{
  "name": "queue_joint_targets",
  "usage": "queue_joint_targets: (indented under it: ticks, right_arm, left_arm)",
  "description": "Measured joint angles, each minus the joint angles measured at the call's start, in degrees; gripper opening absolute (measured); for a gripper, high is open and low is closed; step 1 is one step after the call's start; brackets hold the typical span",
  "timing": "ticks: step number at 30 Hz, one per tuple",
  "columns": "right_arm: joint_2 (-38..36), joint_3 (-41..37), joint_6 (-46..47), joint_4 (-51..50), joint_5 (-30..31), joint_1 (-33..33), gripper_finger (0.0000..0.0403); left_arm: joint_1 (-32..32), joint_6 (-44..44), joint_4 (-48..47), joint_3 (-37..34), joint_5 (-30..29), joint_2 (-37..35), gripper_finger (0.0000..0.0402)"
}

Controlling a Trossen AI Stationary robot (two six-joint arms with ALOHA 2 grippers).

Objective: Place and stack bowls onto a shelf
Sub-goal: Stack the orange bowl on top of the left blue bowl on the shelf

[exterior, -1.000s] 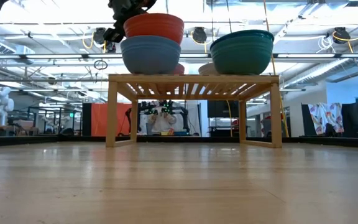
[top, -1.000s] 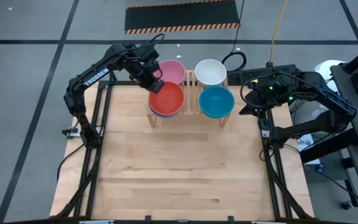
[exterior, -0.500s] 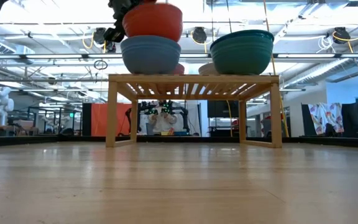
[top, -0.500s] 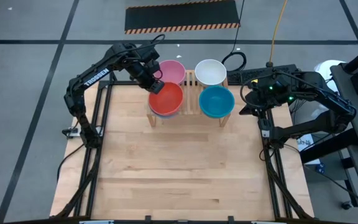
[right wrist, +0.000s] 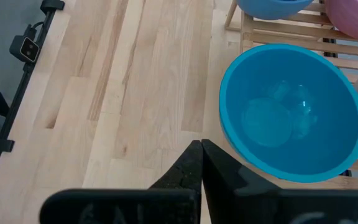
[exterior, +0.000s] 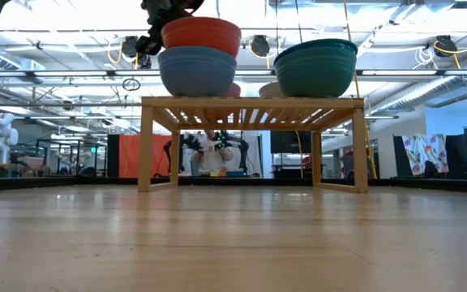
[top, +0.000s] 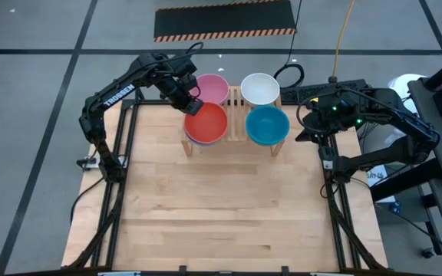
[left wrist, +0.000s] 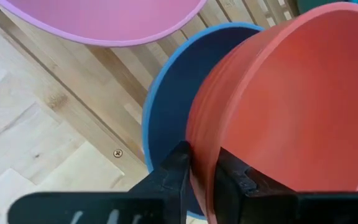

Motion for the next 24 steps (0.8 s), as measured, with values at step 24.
queue_joint_targets:
  ticks: [24]
  right_arm:
    - [0.0,0.0,0.0,0.02,0.0,0.0,0.0]
  left_arm:
    - [0.17,3.14,-1.06,0.07,-1.07,-0.63,0.0056]
